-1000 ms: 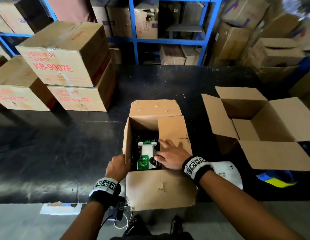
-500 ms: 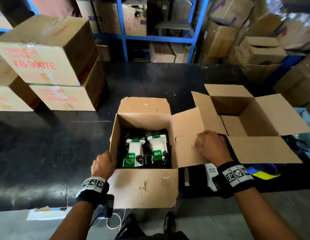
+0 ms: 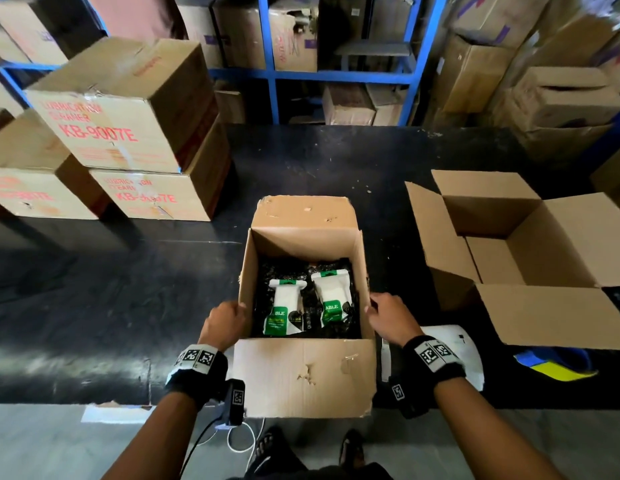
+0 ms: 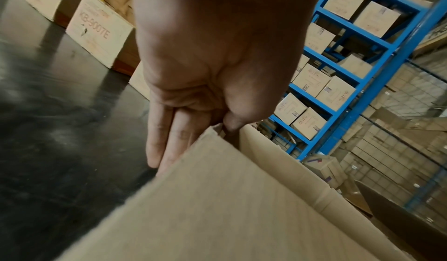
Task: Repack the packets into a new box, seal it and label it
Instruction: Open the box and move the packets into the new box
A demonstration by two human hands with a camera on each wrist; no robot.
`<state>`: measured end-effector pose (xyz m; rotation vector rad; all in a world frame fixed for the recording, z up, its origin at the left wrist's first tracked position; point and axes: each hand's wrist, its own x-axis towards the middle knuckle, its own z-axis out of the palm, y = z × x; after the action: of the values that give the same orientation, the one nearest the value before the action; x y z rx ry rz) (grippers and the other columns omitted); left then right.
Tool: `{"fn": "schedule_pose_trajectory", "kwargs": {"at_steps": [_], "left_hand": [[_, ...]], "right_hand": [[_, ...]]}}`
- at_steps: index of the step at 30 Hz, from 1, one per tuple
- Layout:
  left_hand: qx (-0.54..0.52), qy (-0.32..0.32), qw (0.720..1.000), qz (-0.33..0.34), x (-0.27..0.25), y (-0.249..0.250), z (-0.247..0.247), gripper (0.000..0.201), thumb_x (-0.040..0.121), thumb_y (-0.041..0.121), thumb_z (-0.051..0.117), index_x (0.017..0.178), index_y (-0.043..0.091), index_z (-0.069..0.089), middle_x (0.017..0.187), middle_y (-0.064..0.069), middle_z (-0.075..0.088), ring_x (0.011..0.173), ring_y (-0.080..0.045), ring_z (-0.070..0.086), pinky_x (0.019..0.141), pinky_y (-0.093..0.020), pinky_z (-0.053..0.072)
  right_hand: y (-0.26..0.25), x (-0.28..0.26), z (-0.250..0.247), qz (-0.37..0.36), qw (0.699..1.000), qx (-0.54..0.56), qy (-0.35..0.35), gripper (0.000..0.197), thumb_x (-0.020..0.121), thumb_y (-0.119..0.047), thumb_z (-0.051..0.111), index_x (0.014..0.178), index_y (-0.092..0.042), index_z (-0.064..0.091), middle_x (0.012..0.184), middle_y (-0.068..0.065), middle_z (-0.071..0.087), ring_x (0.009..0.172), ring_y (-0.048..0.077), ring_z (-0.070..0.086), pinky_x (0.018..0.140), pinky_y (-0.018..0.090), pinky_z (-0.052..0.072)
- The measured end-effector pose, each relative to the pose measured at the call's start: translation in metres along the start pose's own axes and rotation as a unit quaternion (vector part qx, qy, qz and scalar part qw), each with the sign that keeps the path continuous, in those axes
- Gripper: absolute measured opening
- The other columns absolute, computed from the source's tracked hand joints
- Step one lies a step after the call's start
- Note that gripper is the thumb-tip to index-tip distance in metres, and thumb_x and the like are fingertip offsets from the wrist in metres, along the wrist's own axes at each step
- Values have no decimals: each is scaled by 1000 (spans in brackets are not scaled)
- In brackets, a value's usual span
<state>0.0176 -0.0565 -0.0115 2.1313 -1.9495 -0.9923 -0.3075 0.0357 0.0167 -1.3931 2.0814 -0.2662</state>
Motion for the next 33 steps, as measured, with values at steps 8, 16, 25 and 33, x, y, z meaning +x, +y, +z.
{"fn": "schedule_pose_trajectory", "kwargs": {"at_steps": [8,16,25,33], "left_hand": [[28,-15,999,-39,-12,12,-10,33,98,44,48,89,17,66,96,-13,71,96,-38,67,79,-35,48],[38,95,991,83,12,130,-66,40,93,42,59,115,9,68,116,-18,70,111,-38,63,92,-41,49],[126,-94,986,51,114,180,-20,50,91,38,61,128,4,58,131,-17,62,118,-37,59,93,-36,47],[180,-237,954,23,153,142,39,44,82,41,71,112,10,70,114,-15,70,100,-33,66,77,-32,48]], "right_hand": [[13,10,-14,-31,999,-3,-18,27,99,-33,62,105,-8,71,99,12,74,92,26,72,89,41,59],[-60,63,-60,-105,992,24,60,37,94,-42,63,103,-6,72,103,6,75,97,25,71,88,35,57],[-109,141,-25,-2,998,5,-59,28,87,-31,68,100,-7,68,102,11,72,100,33,69,79,33,56],[-92,179,25,93,974,-96,-183,24,95,-28,64,97,-5,68,113,14,70,104,31,68,77,33,54]]}}
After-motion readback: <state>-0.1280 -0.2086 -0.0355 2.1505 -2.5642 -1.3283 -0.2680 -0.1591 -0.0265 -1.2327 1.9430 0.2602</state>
